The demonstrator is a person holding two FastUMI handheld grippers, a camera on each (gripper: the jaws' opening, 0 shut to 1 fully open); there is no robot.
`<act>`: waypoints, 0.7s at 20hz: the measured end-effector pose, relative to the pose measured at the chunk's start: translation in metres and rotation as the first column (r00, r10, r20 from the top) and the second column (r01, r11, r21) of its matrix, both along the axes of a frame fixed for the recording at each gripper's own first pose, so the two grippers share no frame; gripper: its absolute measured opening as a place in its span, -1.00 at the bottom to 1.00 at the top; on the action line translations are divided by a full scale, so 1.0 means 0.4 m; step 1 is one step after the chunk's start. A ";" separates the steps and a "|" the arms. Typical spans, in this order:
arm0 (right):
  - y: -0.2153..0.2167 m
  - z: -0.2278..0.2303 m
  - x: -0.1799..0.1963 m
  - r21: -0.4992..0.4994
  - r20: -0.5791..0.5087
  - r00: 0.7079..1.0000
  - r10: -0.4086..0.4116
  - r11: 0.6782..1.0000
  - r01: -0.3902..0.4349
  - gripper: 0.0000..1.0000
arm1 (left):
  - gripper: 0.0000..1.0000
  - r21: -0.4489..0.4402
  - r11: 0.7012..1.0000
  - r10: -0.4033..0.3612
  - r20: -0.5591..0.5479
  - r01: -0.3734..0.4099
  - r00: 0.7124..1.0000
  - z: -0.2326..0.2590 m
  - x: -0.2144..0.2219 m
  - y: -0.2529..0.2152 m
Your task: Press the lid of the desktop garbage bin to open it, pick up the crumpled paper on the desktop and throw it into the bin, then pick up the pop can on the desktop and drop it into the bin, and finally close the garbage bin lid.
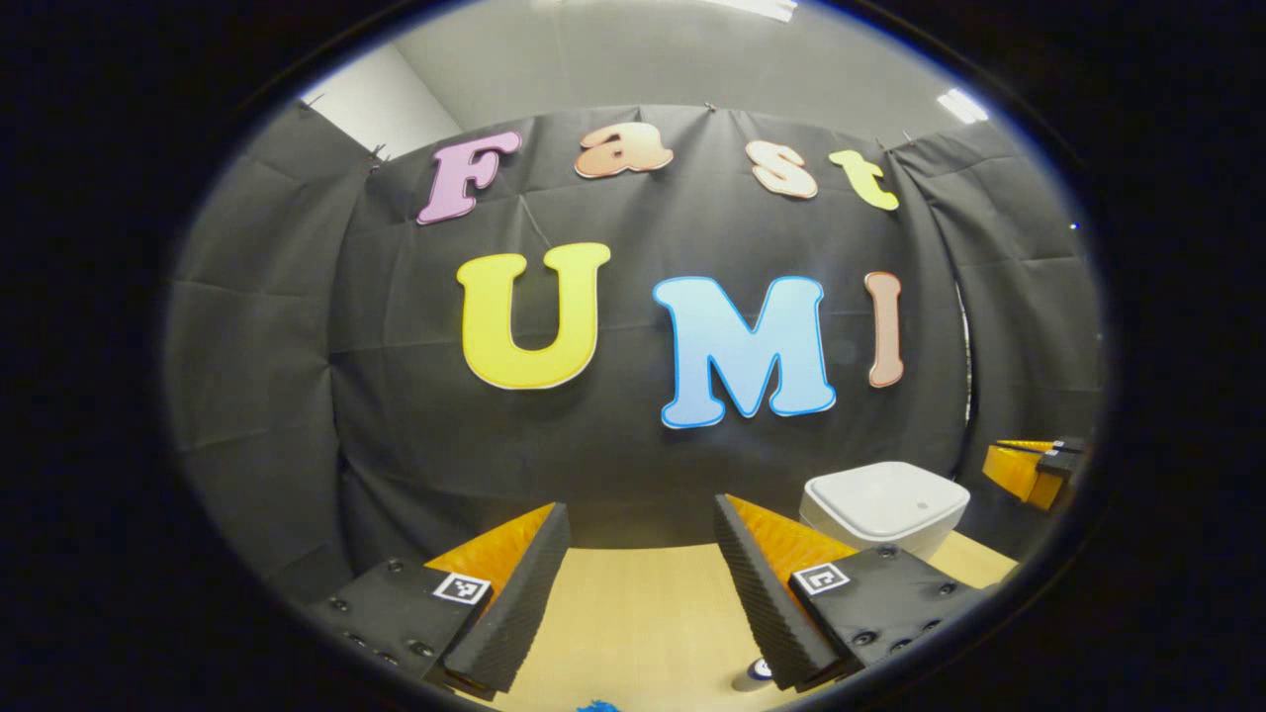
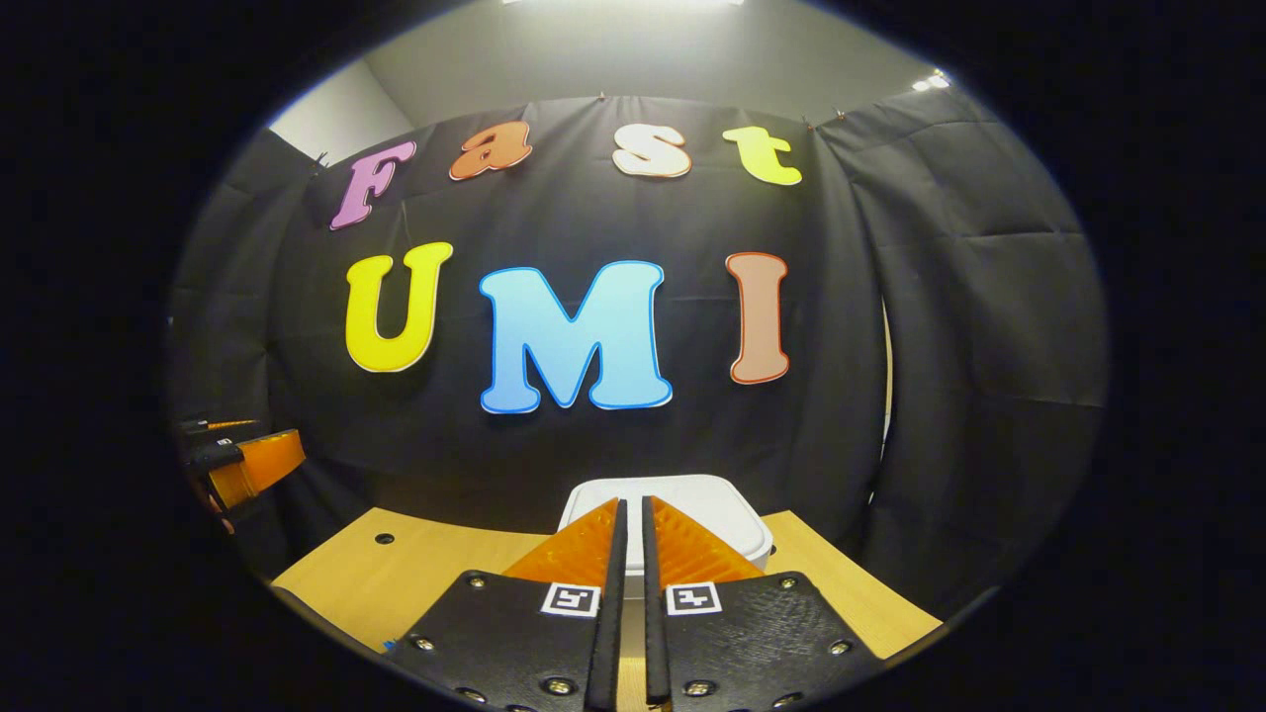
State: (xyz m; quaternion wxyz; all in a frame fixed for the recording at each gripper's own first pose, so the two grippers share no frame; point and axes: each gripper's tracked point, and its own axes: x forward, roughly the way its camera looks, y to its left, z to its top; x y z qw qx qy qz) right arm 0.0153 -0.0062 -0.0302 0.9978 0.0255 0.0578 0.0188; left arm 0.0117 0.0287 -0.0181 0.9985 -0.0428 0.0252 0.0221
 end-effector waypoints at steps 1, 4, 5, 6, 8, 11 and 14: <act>0.003 -0.006 0.009 -0.004 -0.005 1.000 0.004 1.000 -0.004 -0.80 | 1.00 -0.001 1.000 0.002 -0.002 -0.002 1.000 0.000 0.006 0.001; -0.001 -0.033 0.048 0.001 -0.028 0.999 0.015 1.000 -0.015 -0.80 | 1.00 0.000 1.000 0.014 -0.008 -0.014 1.000 -0.012 0.014 -0.005; -0.004 -0.044 0.063 0.005 -0.039 0.999 0.017 1.000 -0.017 -0.80 | 1.00 0.002 1.000 0.019 -0.009 -0.019 1.000 -0.011 0.016 -0.002; -0.009 -0.058 0.078 0.008 -0.051 0.999 0.017 1.000 -0.017 -0.80 | 0.95 0.003 1.000 0.025 -0.009 -0.025 1.000 -0.012 0.016 0.000; -0.018 -0.083 0.107 0.014 -0.072 0.997 0.016 1.000 -0.015 -0.80 | 0.84 0.011 0.999 0.033 -0.007 -0.033 0.999 -0.005 0.019 0.004; -0.031 -0.130 0.145 0.012 -0.111 0.994 0.014 1.000 -0.013 -0.80 | 1.00 0.021 0.999 0.044 0.000 -0.044 0.999 0.001 0.015 0.014; -0.038 -0.170 0.169 0.011 -0.150 0.989 0.016 1.000 -0.015 -0.80 | 1.00 0.027 0.998 0.054 0.001 -0.054 0.999 0.003 0.017 0.020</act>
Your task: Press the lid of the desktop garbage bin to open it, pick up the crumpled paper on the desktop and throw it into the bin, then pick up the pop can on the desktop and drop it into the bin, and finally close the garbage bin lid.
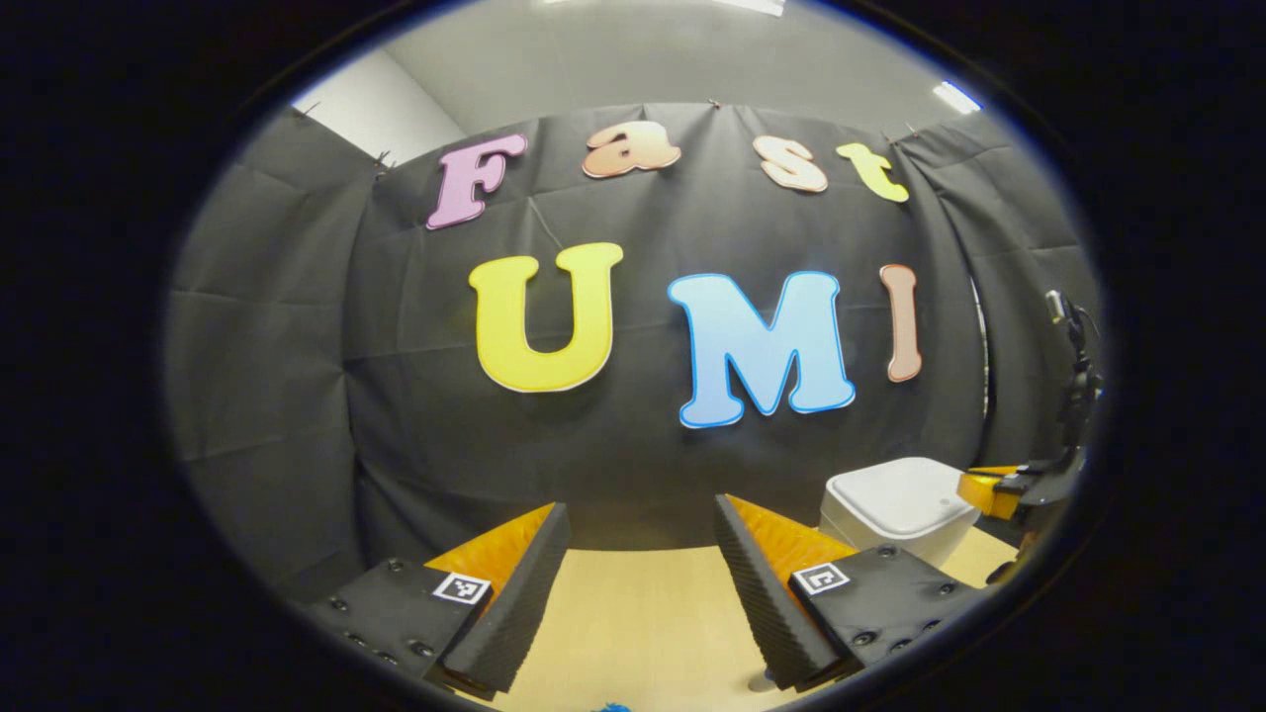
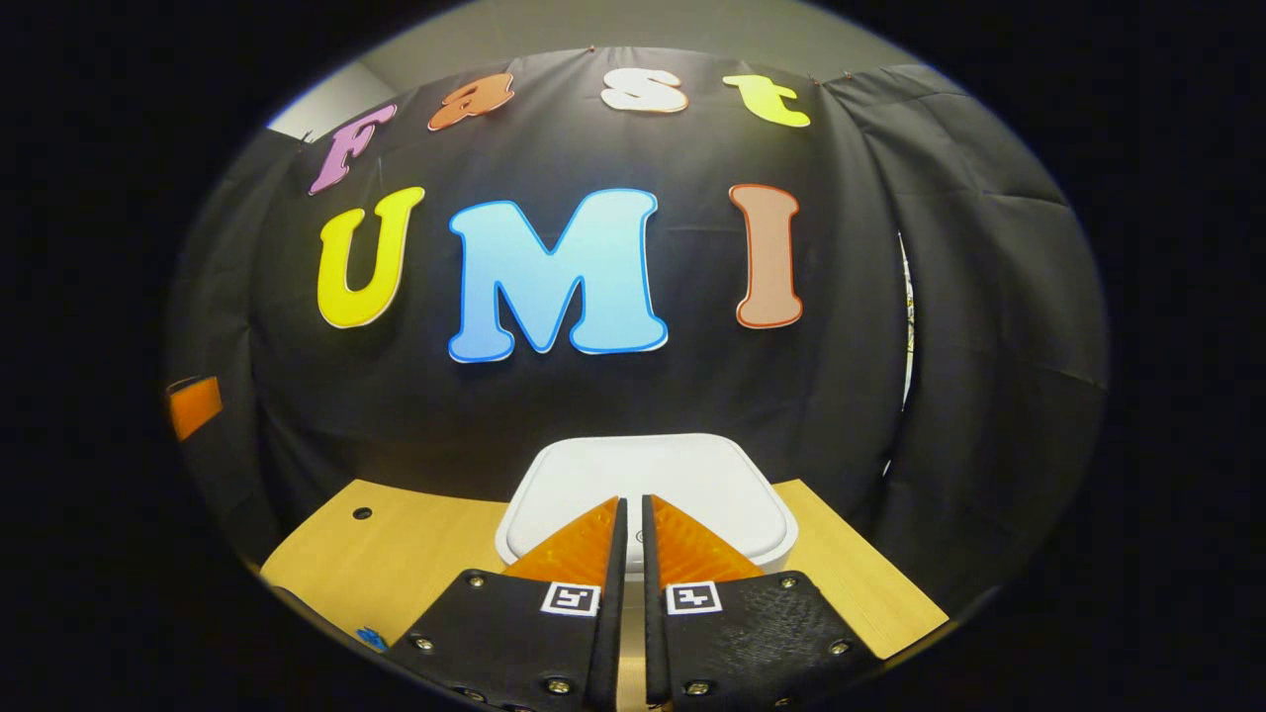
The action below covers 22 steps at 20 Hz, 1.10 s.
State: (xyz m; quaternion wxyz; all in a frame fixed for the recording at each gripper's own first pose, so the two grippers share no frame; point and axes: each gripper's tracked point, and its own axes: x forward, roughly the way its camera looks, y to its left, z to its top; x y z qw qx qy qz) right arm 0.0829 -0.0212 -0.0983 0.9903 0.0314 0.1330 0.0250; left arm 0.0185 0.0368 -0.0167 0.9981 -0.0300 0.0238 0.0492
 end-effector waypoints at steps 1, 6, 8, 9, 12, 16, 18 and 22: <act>-0.004 -0.013 0.004 0.001 -0.010 1.000 -0.002 1.000 0.002 -0.80 | 1.00 -0.001 1.000 0.002 -0.002 -0.002 1.000 -0.002 0.000 -0.002; -0.006 -0.049 0.016 -0.011 -0.038 0.999 0.001 1.000 -0.002 -0.80 | 1.00 -0.014 1.000 0.006 -0.008 -0.006 1.000 -0.008 0.003 -0.001; -0.006 -0.059 0.018 -0.003 -0.042 0.999 0.003 1.000 -0.003 -0.80 | 1.00 -0.014 1.000 0.006 -0.010 -0.006 1.000 -0.008 0.003 0.000; -0.008 -0.063 0.017 -0.001 -0.046 0.999 0.000 1.000 -0.001 -0.79 | 1.00 -0.013 1.000 0.007 -0.009 -0.007 1.000 -0.005 0.003 -0.001; -0.007 -0.064 0.016 0.008 -0.040 0.999 -0.005 1.000 0.005 -0.80 | 1.00 -0.016 1.000 0.007 -0.010 -0.007 1.000 -0.009 0.004 -0.007; -0.006 -0.073 0.015 0.013 -0.047 0.999 -0.001 1.000 0.001 -0.79 | 0.84 -0.033 0.999 0.004 -0.021 -0.005 1.000 -0.024 0.011 -0.009; -0.006 -0.073 0.013 0.020 -0.041 0.999 0.010 1.000 -0.010 -0.79 | 1.00 -0.033 0.999 0.002 -0.025 -0.003 1.000 -0.028 0.008 -0.011; -0.010 -0.051 0.019 0.055 -0.020 1.000 0.017 0.998 -0.016 -0.79 | 1.00 -0.023 1.000 -0.008 -0.024 0.008 1.000 -0.028 0.007 -0.028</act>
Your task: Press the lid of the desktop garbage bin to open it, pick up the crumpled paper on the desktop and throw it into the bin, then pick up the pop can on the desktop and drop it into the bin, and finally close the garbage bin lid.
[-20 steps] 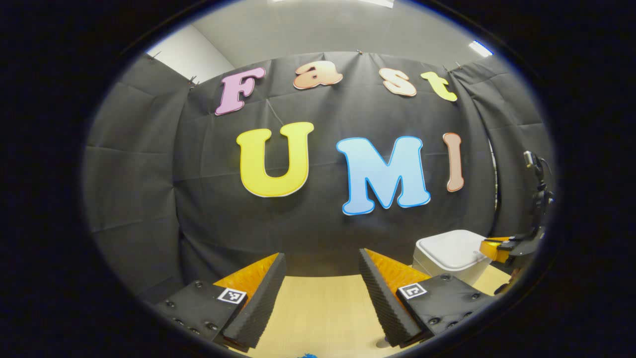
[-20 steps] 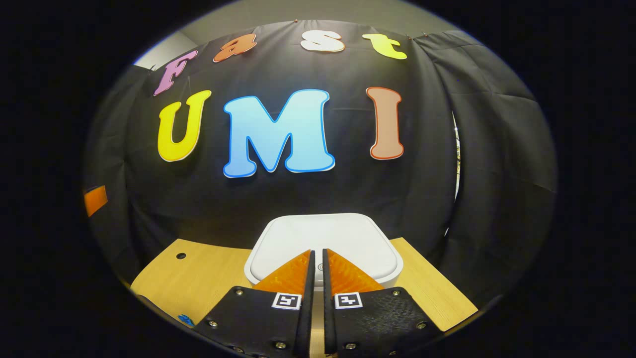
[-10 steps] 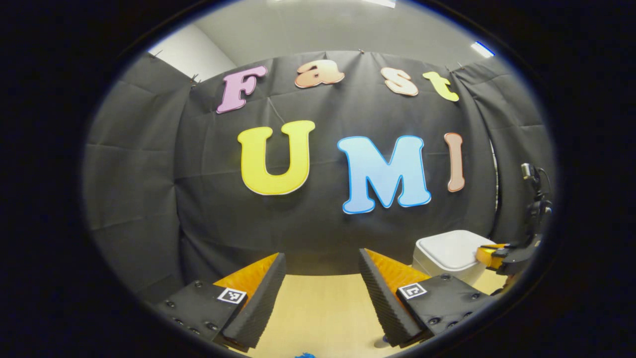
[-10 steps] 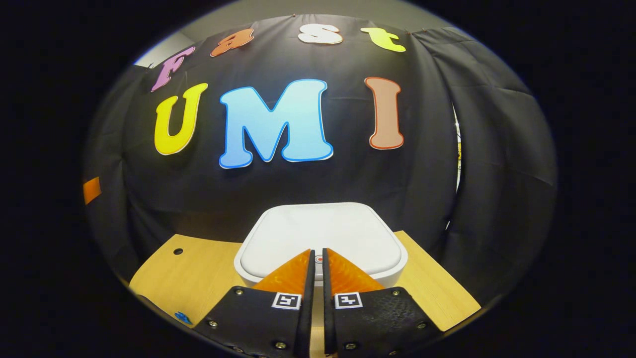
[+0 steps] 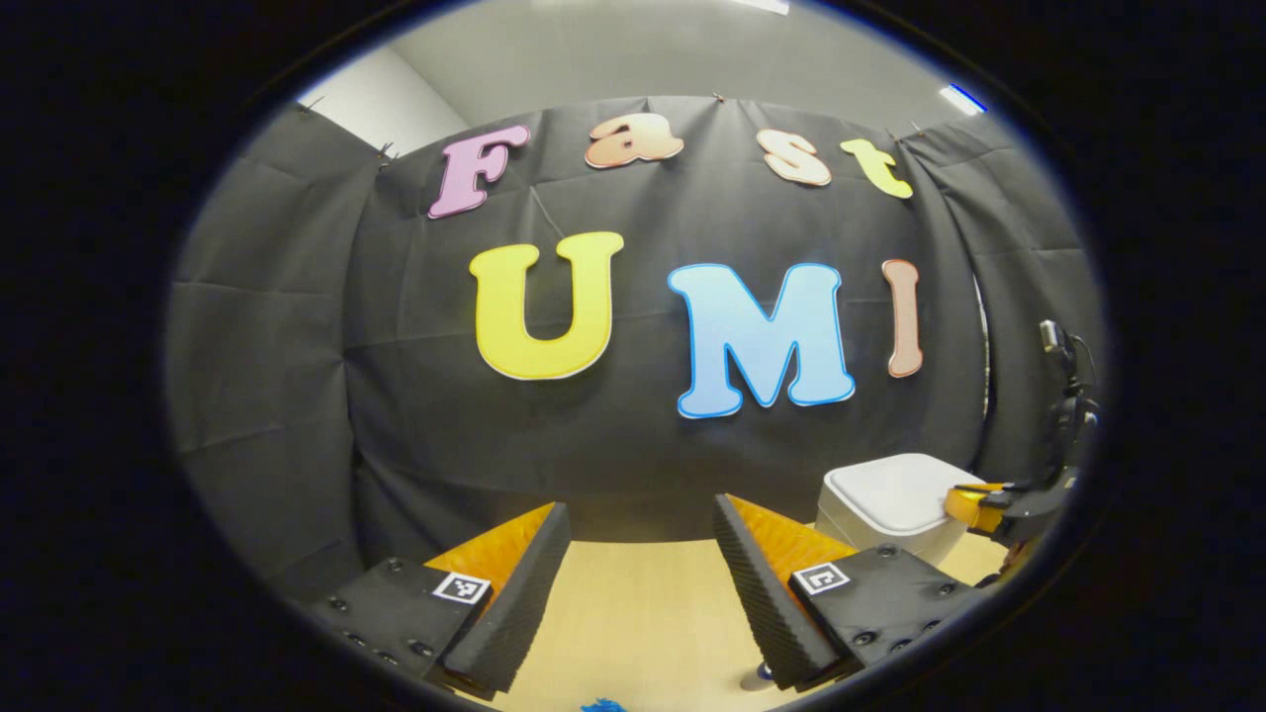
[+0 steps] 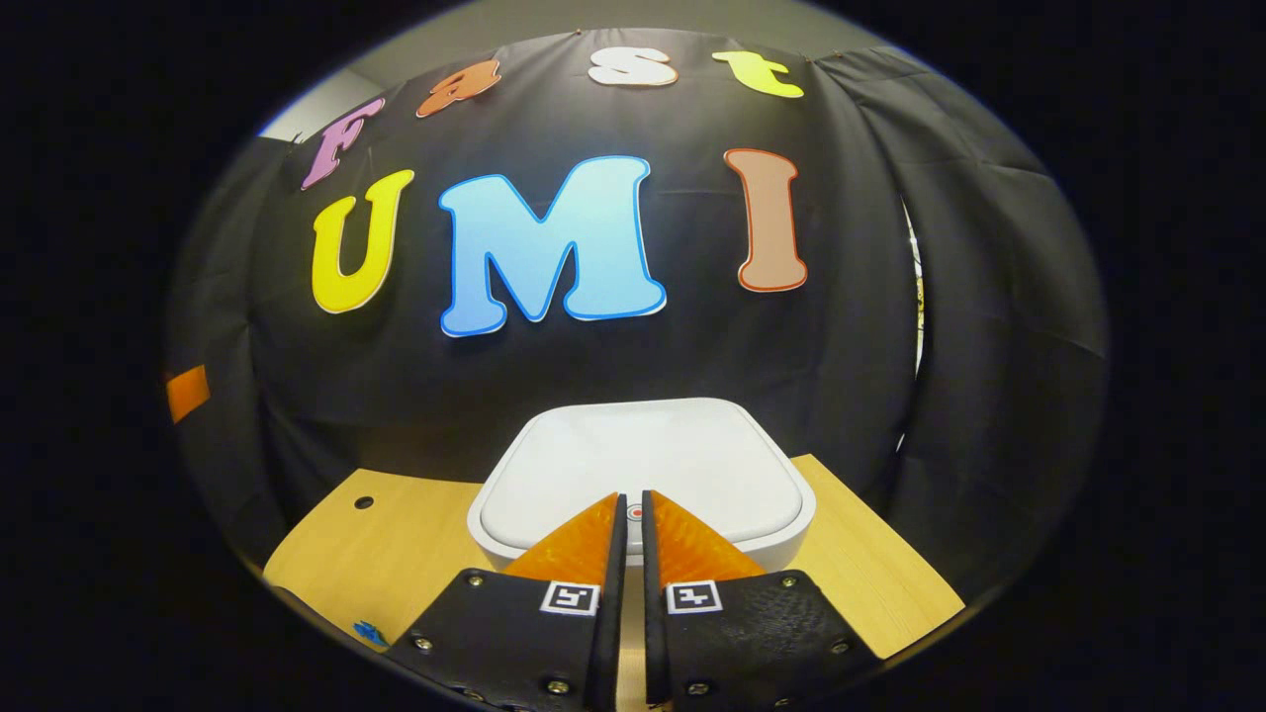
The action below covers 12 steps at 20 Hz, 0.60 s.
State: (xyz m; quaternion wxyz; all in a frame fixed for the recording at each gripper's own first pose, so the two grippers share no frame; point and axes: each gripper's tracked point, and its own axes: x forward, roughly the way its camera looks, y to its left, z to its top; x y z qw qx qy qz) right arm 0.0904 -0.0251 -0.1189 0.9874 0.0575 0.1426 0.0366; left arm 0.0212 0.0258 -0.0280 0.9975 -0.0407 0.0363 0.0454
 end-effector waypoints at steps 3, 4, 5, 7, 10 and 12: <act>0.002 0.006 0.004 -0.012 0.007 1.000 0.008 1.000 -0.008 -0.80 | 0.91 0.007 1.000 -0.008 0.001 0.008 1.000 0.000 -0.005 -0.004; 0.002 0.002 -0.002 -0.020 0.005 1.000 0.012 1.000 -0.012 -0.80 | 0.79 0.009 1.000 -0.011 0.001 0.011 1.000 -0.001 -0.005 -0.007; 0.003 0.008 -0.005 -0.027 0.010 1.000 0.016 1.000 -0.016 -0.80 | 0.79 0.009 1.000 -0.014 0.002 0.014 1.000 -0.001 -0.005 -0.011; 0.003 0.030 -0.014 -0.035 0.031 0.999 0.019 0.999 -0.018 -0.79 | 0.79 0.010 1.000 -0.018 0.004 0.018 1.000 -0.003 -0.008 -0.015; 0.008 0.097 -0.026 -0.040 0.111 0.994 0.018 0.999 -0.014 -0.77 | 1.00 0.017 0.999 -0.034 0.003 0.033 0.999 -0.011 -0.013 -0.019; 0.009 0.124 -0.022 -0.055 0.146 0.989 0.020 0.998 -0.012 -0.77 | 1.00 0.029 0.999 -0.045 -0.004 0.046 0.999 -0.033 -0.018 -0.022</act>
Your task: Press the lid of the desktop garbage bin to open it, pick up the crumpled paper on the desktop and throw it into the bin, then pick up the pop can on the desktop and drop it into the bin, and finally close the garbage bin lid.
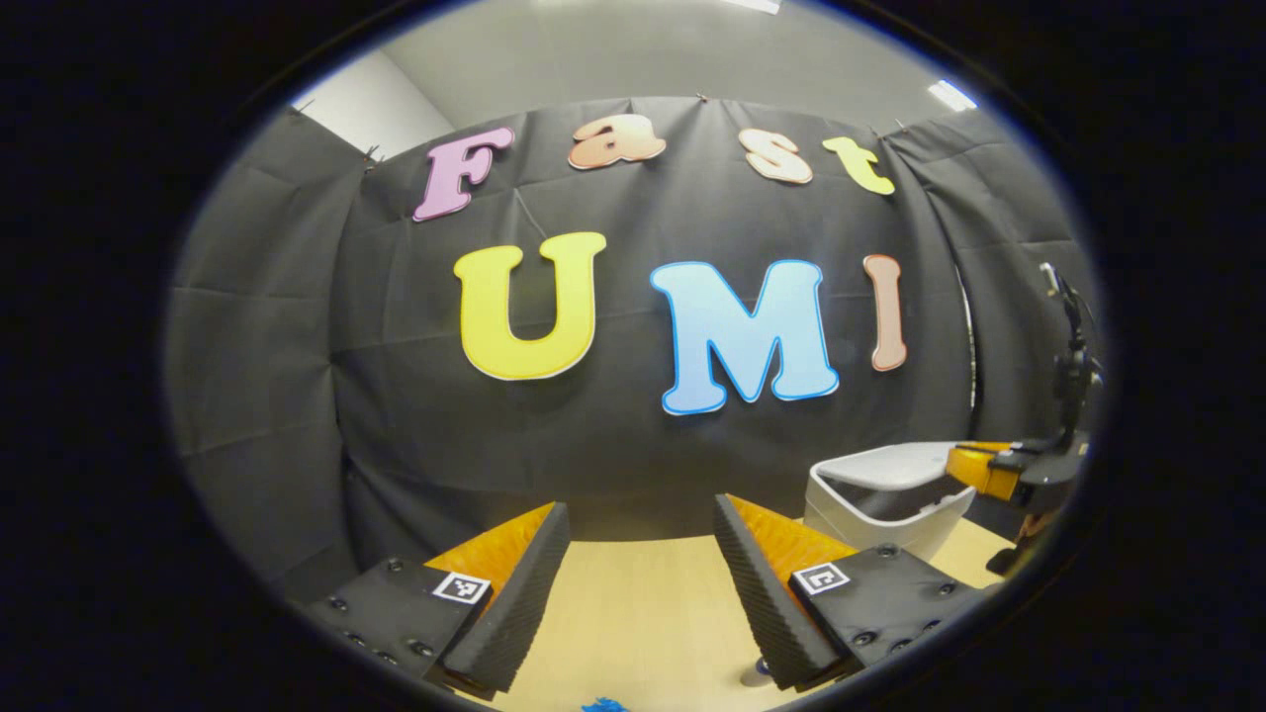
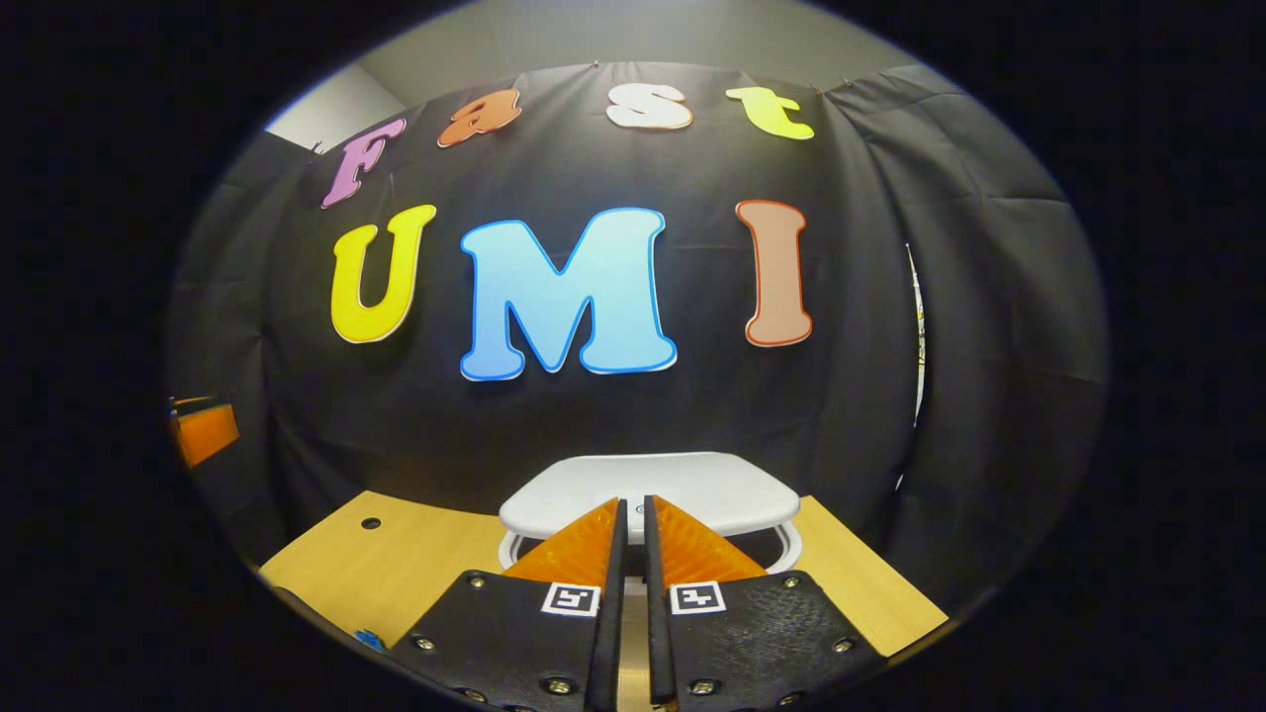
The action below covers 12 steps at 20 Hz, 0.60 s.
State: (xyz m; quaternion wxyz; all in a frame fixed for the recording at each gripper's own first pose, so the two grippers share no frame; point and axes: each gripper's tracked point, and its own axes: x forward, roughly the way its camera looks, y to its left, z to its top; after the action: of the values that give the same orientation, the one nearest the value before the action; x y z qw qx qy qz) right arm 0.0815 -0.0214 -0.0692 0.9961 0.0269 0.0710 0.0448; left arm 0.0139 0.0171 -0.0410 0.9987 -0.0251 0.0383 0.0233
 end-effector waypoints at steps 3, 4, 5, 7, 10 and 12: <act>0.011 0.005 0.003 -0.022 -0.004 1.000 0.018 1.000 -0.018 -0.77 | 0.91 0.009 1.000 -0.020 -0.015 0.020 1.000 -0.040 -0.016 -0.008; 0.013 0.008 0.000 -0.024 -0.002 1.000 0.025 0.999 -0.025 -0.77 | 0.91 0.009 1.000 -0.026 -0.022 0.026 0.999 -0.055 -0.022 -0.008; 0.018 0.013 -0.005 -0.025 0.000 1.000 0.029 0.999 -0.029 -0.77 | 1.00 0.009 1.000 -0.028 -0.032 0.028 0.999 -0.073 -0.031 -0.005; 0.028 0.019 -0.016 -0.029 0.007 0.999 0.040 0.999 -0.040 -0.77 | 1.00 0.004 1.000 -0.029 -0.067 0.030 0.997 -0.132 -0.051 0.012; 0.045 0.030 -0.033 -0.048 0.015 0.998 0.059 0.997 -0.059 -0.77 | 1.00 -0.010 1.000 -0.025 -0.136 0.023 0.990 -0.233 -0.073 0.036; 0.049 0.042 -0.042 -0.048 0.016 0.997 0.070 0.996 -0.069 -0.77 | 0.92 -0.015 1.000 -0.030 -0.181 0.028 0.983 -0.292 -0.085 0.040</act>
State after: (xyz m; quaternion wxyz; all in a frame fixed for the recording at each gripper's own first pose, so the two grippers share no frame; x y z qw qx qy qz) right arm 0.0646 -0.0019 -0.0525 0.9949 0.0006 0.0639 0.0779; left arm -0.0202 0.0331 -0.1580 0.9911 -0.0285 0.1296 0.0108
